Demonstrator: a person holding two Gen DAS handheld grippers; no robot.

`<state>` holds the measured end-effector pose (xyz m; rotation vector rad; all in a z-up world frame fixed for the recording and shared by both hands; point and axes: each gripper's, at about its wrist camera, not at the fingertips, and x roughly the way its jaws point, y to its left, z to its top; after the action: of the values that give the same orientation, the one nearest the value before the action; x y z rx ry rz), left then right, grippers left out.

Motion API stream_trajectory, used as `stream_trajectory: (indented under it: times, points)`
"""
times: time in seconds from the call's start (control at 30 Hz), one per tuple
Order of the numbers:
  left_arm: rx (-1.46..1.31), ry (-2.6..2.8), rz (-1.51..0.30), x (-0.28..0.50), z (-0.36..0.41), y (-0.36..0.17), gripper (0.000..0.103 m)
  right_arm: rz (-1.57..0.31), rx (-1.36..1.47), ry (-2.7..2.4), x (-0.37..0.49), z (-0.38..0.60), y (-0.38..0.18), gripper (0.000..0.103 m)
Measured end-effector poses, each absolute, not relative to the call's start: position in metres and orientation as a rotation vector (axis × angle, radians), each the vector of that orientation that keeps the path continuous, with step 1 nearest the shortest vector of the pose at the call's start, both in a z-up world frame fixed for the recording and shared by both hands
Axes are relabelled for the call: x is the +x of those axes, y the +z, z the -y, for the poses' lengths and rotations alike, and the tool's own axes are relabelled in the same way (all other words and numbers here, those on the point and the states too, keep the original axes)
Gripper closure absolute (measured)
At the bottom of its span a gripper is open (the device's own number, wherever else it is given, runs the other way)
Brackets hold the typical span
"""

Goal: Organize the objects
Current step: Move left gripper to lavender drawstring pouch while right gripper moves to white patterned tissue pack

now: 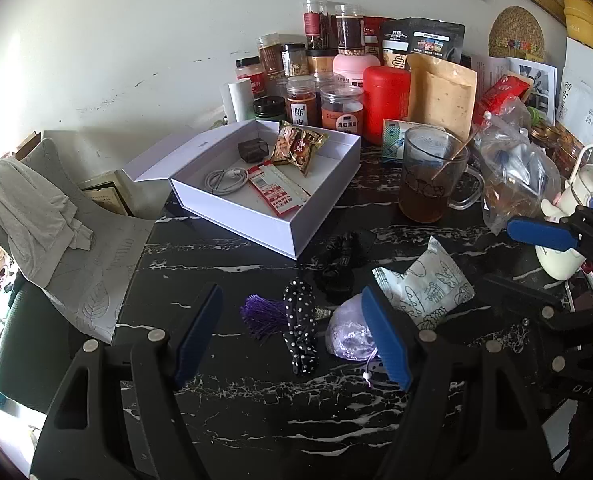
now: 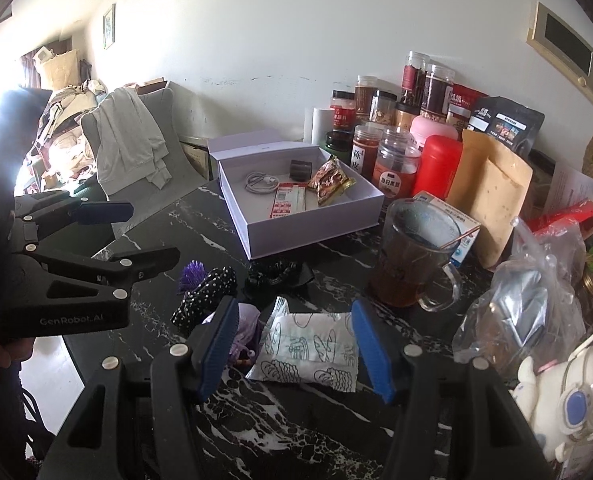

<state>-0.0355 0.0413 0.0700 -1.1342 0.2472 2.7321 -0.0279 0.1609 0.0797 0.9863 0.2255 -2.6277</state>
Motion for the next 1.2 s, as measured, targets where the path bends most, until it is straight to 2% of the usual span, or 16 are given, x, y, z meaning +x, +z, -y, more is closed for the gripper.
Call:
stream_trajectory:
  times: [0.33,0.4,0.53,0.87,1.2]
  points:
    - [-1.166,2.641,-0.214,-0.039,-0.056,0.034,0.032,-0.185,1.076,-2.595,-0.028,-0.168,0.047,0.044]
    - [-1.161,2.628,-0.206,-0.04,-0.058,0.029,0.032,-0.174,1.094,-2.593,-0.029,-0.169,0.04,0.037]
    - [-1.153,2.609,-0.219,-0.042,-0.062,0.021,0.032,-0.142,1.109,-2.585,-0.034,-0.172,0.03,0.035]
    - [-1.206,2.584,-0.191,-0.058,-0.058,-0.002,0.032,-0.124,1.121,-2.588,-0.053,-0.173,0.012,0.021]
    - [-1.225,2.58,-0.168,-0.072,-0.055,-0.01,0.032,-0.11,1.198,-2.559,-0.081,-0.171,-0.011,0.017]
